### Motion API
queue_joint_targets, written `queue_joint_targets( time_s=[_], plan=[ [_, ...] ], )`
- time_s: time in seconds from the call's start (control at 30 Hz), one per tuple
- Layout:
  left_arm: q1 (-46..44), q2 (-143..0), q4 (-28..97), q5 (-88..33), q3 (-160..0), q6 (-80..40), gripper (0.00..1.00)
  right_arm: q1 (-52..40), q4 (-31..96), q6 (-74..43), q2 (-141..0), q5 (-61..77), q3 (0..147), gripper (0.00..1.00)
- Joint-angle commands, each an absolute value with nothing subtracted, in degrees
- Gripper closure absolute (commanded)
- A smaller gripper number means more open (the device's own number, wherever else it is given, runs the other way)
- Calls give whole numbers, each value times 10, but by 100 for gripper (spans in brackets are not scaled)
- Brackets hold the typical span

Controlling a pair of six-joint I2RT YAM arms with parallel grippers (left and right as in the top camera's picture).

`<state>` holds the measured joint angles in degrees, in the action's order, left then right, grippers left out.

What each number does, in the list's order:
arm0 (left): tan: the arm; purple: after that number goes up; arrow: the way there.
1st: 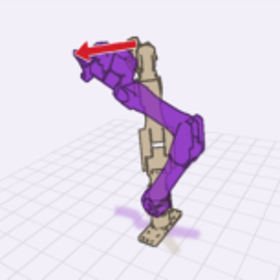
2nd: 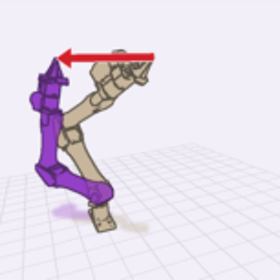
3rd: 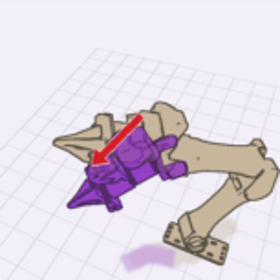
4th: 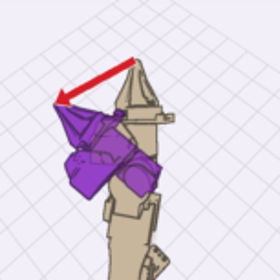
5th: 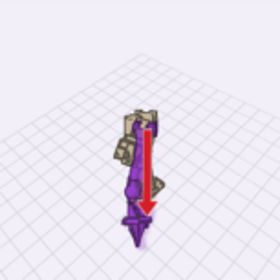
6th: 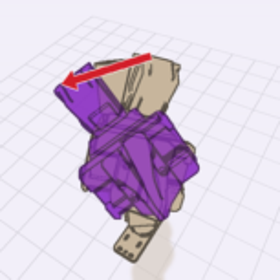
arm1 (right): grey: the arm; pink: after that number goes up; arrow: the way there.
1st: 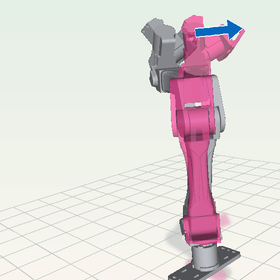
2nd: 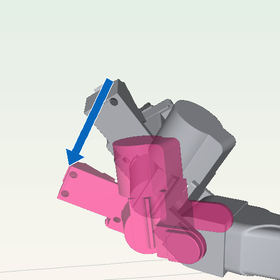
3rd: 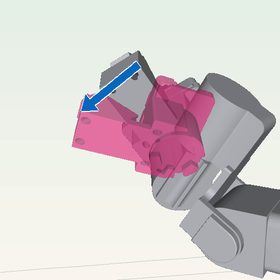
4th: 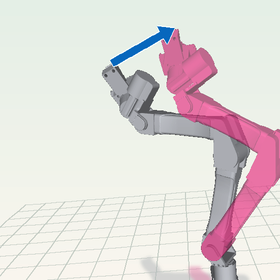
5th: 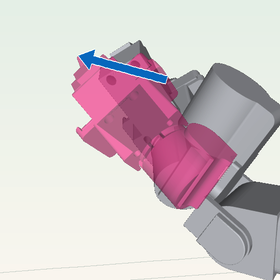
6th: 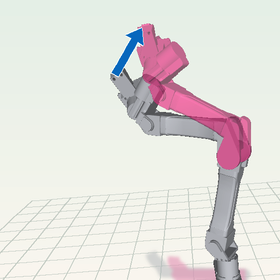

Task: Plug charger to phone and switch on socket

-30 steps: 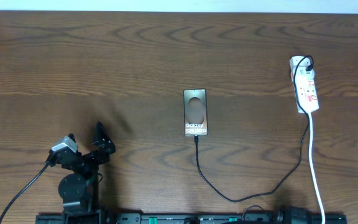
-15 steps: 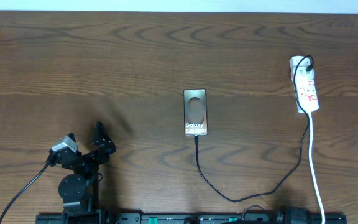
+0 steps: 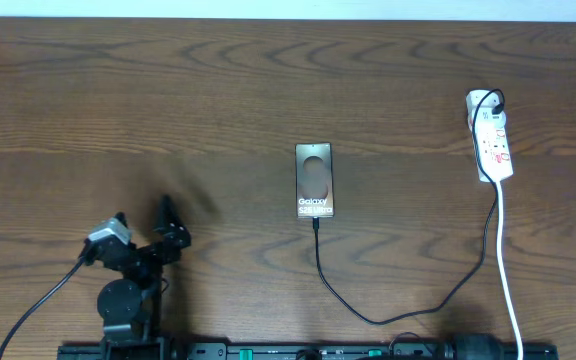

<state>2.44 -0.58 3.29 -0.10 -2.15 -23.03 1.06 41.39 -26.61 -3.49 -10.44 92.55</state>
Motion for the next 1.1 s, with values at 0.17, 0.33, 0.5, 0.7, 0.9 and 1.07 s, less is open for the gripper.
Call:
queue_joint_targets(
  time_s=[0.17, 0.33, 0.5, 0.7, 0.9, 1.07],
  plan=[
    [6, -1, 40, -3, -2, -221, 2, -8, 413, -256, -36, -136, 922, 72],
    [9, -1, 40, -2, -2, -221, 2, -8, 407, -256, -36, -136, 922, 60],
    [9, -2, 40, -2, -2, -221, 2, -8, 394, -261, -36, -136, 922, 54],
    [9, -2, 32, 7, -2, -221, 2, -8, 385, -261, -36, -158, 922, 46],
    [9, -6, 42, -2, -2, -92, 2, -8, 390, -263, -36, -159, 922, 43],
    [9, -44, 41, -7, -2, -8, 2, -7, 407, -312, -33, -146, 921, 39]
  ],
)
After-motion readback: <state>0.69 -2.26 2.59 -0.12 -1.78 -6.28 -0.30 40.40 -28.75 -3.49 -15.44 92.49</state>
